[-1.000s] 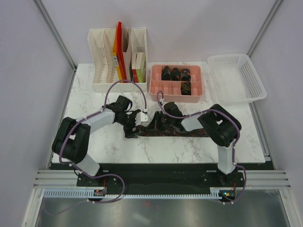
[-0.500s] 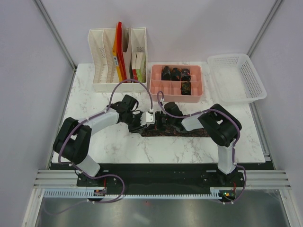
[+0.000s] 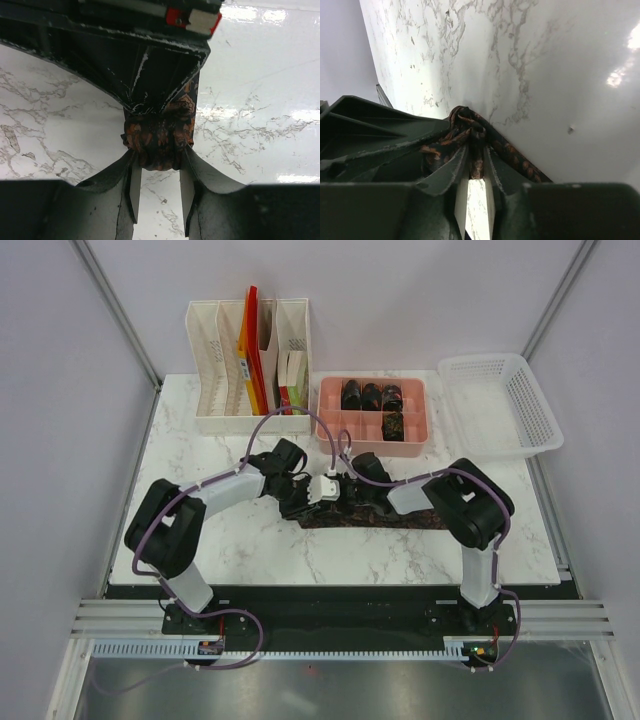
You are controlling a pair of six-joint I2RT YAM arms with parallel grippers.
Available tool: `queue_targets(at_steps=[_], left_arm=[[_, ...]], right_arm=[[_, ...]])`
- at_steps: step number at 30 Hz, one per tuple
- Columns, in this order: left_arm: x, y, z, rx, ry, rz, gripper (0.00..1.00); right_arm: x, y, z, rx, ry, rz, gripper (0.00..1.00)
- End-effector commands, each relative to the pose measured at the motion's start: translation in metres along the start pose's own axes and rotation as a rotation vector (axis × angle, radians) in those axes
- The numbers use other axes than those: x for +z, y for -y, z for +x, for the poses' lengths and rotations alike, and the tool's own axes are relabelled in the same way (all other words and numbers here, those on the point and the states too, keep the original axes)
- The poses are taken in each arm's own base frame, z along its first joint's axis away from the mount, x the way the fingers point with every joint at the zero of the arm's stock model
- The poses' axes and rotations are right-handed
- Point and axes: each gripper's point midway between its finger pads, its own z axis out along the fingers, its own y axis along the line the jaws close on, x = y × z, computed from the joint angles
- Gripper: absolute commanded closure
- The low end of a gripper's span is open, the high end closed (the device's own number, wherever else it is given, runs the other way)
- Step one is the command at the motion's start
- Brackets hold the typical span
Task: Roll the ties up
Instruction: Roll the tie at the center of the board.
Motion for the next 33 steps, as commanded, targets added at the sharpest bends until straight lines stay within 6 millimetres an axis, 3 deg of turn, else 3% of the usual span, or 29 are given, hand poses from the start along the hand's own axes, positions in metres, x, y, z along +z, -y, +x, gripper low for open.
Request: queue_targets(at_steps=[1, 4, 9, 16, 20, 27, 30, 33], left_arm=[[0.02, 0.02, 0.026, 0.011, -0.081, 0.067, 0.67], [0.025, 0.023, 0.038, 0.018, -0.111, 0.081, 0.69], [0.027, 0.022, 0.036, 0.012, -0.104, 0.089, 0.69], [0.025, 0.018, 0.03, 0.022, -0.091, 0.083, 0.67], [0.024, 0.017, 0.028, 0.026, -0.089, 0.081, 0.66], [0.022, 0.014, 0.025, 0.03, -0.085, 0.071, 0.61], [0.021, 0.013, 0.023, 0.031, -0.077, 0.069, 0.59], [0.02, 0.012, 0.021, 0.032, -0.074, 0.067, 0.59]], right_arm=[[-0.022, -0.008, -0.012, -0.014, 0.006, -0.013, 0.71], [-0.035, -0.021, -0.018, -0.031, 0.007, -0.043, 0.69], [-0.051, -0.038, -0.019, -0.061, 0.005, -0.067, 0.62], [-0.042, -0.029, -0.014, -0.018, 0.005, -0.053, 0.52], [-0.033, -0.021, -0.01, 0.003, 0.0, -0.041, 0.51], [-0.024, -0.014, 0.0, 0.014, -0.028, -0.03, 0.64], [-0.023, -0.01, 0.003, 0.014, -0.039, -0.021, 0.64], [-0.022, -0.009, 0.003, 0.007, -0.039, -0.022, 0.73]])
